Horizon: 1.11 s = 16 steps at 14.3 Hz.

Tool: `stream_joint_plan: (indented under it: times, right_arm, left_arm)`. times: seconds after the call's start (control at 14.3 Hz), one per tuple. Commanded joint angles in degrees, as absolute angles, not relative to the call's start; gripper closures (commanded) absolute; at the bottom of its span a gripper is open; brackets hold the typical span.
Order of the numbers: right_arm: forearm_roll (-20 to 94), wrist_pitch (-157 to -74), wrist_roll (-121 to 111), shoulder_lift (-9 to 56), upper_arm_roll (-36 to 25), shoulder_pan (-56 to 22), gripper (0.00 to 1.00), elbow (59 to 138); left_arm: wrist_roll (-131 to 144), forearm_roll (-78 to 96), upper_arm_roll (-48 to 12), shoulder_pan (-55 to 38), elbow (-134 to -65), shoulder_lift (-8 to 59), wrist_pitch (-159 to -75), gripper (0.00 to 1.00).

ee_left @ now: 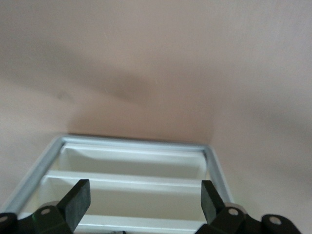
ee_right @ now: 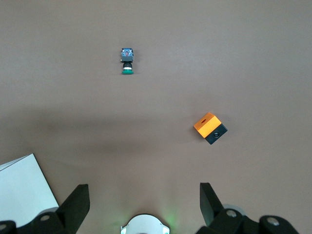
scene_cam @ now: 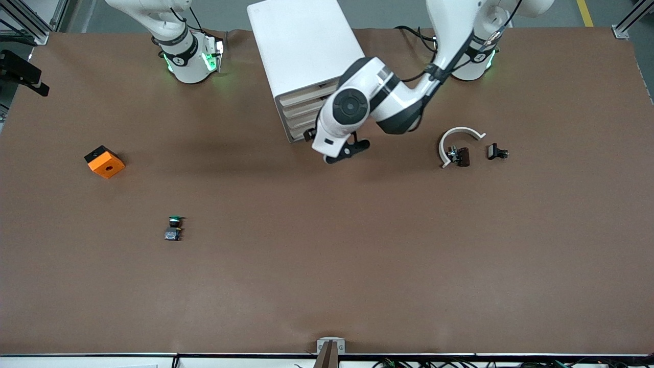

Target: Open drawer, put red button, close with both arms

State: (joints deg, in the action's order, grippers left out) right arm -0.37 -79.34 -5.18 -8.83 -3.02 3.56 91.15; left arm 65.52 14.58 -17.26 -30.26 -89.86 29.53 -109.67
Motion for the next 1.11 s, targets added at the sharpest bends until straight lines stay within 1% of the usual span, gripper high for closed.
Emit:
stream_joint_plan:
  times: [0.0,0.21,0.35,0.56,0.84,1.05]
  right_arm:
    - [0.0,-79.9,-5.6,-10.0,-3.1,3.6,0.00,91.8]
    - [0.1,-79.9,-5.6,-10.0,-3.0,3.5,0.00,91.8]
    - [0.1,-80.1,-5.6,-10.0,-3.2,3.6,0.00,91.8]
    - [0.1,-80.2,-5.9,-10.0,-3.3,3.7,0.00,91.8]
    - [0.1,-80.6,-5.9,-10.0,-3.2,3.6,0.00,91.8]
    - [0.1,-80.6,-6.1,-9.9,-3.3,3.7,0.00,91.8]
  left_arm:
    - [63.6,13.5,-17.5,-25.0,-85.3,29.1,-104.2,0.00]
    - [62.1,10.8,-17.4,-21.9,-85.3,27.8,-104.0,0.00]
    - [62.2,-1.1,-18.1,-22.6,-84.6,26.1,-97.2,0.00]
    - [60.8,-1.3,-18.2,-18.9,-84.6,24.2,-96.2,0.00]
    - [51.4,-0.4,-18.2,-14.0,-84.6,20.2,-95.7,0.00]
    - [43.4,-0.2,-17.7,-11.6,-84.9,17.3,-91.5,0.00]
